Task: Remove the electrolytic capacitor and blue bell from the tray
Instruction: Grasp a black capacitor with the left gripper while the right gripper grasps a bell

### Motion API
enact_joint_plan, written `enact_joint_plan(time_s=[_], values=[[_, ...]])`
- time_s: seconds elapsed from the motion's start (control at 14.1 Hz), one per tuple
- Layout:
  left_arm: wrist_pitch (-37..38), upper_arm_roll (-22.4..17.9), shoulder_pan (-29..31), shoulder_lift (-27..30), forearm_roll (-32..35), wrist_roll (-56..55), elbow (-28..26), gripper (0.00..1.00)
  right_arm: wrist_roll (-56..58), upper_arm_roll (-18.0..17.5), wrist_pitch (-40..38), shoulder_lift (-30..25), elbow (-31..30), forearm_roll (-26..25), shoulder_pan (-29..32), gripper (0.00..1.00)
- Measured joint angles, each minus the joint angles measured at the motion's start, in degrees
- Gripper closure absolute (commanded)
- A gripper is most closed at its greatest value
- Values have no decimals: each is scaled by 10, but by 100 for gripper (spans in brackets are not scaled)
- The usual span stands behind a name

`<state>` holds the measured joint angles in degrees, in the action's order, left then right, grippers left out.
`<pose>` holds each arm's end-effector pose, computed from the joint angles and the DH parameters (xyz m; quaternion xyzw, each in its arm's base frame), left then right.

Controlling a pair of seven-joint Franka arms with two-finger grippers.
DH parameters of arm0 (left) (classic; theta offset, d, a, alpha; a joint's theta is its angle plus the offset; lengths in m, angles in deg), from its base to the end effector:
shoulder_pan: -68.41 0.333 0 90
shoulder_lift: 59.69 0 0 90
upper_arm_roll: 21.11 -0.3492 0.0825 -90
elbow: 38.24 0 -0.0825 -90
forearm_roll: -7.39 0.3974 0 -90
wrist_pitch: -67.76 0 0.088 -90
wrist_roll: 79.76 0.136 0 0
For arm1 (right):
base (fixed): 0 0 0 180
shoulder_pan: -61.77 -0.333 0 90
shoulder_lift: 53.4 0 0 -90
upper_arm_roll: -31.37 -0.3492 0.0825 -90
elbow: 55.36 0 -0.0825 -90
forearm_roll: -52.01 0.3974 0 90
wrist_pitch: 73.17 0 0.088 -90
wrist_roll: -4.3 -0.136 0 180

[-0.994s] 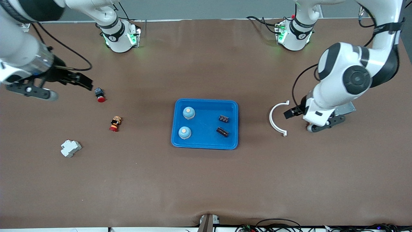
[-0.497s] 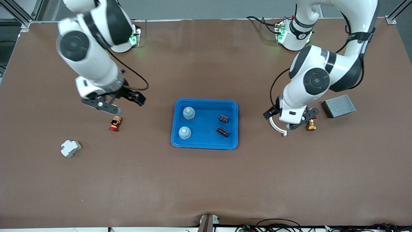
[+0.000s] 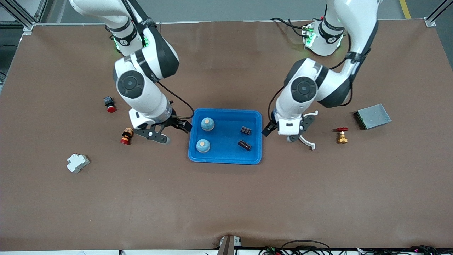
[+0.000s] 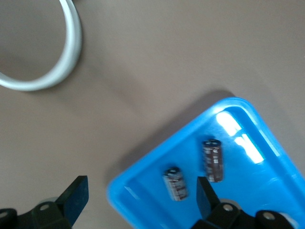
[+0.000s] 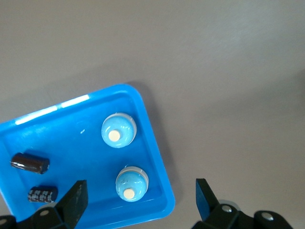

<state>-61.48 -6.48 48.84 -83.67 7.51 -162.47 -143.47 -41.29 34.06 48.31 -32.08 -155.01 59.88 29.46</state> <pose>0.5569 -0.3650 0.3035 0.9063 0.4196 -0.0394 0.0323 0.5821 0.3450 0.3600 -0.9838 0.1723 0.0268 0.0427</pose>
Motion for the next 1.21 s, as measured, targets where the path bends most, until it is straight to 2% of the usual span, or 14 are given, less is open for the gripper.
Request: enact_joint_plan(time_s=[0.14, 0.36, 0.64, 0.85, 1.07, 1.21], values=[[-42, -1, -24, -28, 1, -55, 1, 0, 0, 0, 25, 27, 0, 0, -23, 0], [-86, -1, -53, -65, 44, -147, 3, 15, 0, 0, 50, 61, 2, 0, -45, 0], [-91, -1, -70, -107, 99, -247, 29, 25, 57, -4, 51, 102, 11, 17, -48, 0], [-91, -2, -84, -140, 103, -271, 57, 26, 110, -3, 56, 116, 17, 69, -46, 0], [-91, -3, -90, -155, 108, -277, 62, 29, 118, -5, 72, 122, 18, 71, -53, 0], [-91, -4, -90, -158, 109, -277, 62, 38, 119, -7, 80, 130, 18, 71, -62, 0]])
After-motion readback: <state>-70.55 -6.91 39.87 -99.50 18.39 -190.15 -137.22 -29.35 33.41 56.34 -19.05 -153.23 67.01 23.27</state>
